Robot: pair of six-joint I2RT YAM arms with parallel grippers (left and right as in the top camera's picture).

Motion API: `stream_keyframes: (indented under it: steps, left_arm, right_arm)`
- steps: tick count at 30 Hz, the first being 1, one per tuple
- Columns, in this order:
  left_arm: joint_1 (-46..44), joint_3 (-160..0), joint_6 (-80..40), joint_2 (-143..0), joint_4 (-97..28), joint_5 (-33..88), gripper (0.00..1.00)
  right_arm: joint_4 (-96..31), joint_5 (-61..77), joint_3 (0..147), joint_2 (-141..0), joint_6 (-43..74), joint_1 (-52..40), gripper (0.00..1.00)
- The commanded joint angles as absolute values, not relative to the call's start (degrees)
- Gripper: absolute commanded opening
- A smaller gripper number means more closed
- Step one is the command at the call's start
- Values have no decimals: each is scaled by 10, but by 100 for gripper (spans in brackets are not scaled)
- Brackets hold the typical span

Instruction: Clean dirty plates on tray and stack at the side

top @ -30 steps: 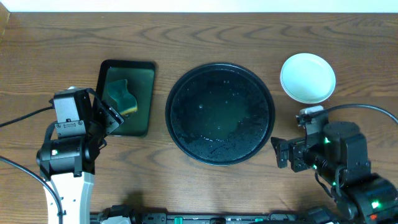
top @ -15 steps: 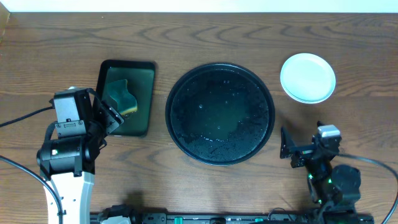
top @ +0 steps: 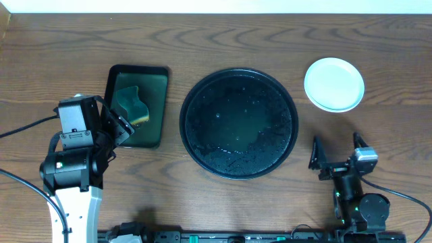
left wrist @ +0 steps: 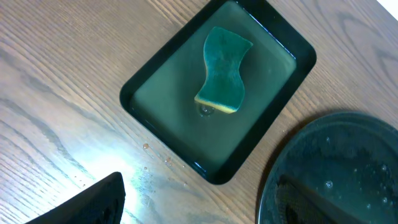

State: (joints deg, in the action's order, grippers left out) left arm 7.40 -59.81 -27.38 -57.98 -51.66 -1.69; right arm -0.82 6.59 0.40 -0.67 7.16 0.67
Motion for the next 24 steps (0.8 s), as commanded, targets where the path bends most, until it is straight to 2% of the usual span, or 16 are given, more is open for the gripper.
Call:
stream_keyframes:
  steps: [1, 8, 14, 24]
  left_arm:
    - [75, -600, -277, -581, -518, -20, 78]
    - [75, -600, -277, -581, -518, -20, 78]
    - [75, -600, -277, -581, -518, -20, 78]
    - [76, -600, -277, -581, -518, -20, 78]
  right_arm:
    - [-43, 65, 3, -3, 67, 22, 99]
    - [-39, 67, 3, -3, 0, 4, 99]
    - [-39, 61, 3, -3, -4, -27, 99]
    - [-40, 61, 3, -4, -3, -25, 99]
